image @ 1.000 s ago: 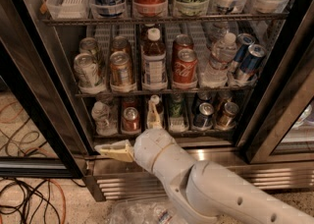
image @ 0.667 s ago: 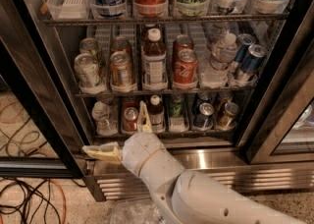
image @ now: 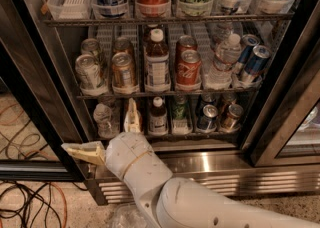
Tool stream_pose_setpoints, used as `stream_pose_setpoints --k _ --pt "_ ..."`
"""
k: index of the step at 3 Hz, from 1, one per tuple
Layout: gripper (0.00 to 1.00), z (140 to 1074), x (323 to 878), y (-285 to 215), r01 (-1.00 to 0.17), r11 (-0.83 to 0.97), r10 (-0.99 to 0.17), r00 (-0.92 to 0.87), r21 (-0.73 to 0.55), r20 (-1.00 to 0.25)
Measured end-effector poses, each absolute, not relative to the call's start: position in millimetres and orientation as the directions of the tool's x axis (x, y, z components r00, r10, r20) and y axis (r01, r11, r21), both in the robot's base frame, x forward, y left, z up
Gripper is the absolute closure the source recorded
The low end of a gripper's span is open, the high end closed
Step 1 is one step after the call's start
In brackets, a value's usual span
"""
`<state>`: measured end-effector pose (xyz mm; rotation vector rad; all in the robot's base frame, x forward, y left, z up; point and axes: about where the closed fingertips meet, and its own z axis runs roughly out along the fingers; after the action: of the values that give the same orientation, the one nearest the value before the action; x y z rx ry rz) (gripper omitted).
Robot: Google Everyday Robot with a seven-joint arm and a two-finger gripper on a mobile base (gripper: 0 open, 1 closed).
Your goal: Pick 7up can from middle shelf of fridge
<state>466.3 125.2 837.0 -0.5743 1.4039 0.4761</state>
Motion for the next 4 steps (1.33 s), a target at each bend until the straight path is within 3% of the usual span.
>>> stream_pose_setpoints --k 4 --pt "0.00 815.9 511.2 127.2 -0.685 0.722 -0.019 0.125 -0.100 -0.992"
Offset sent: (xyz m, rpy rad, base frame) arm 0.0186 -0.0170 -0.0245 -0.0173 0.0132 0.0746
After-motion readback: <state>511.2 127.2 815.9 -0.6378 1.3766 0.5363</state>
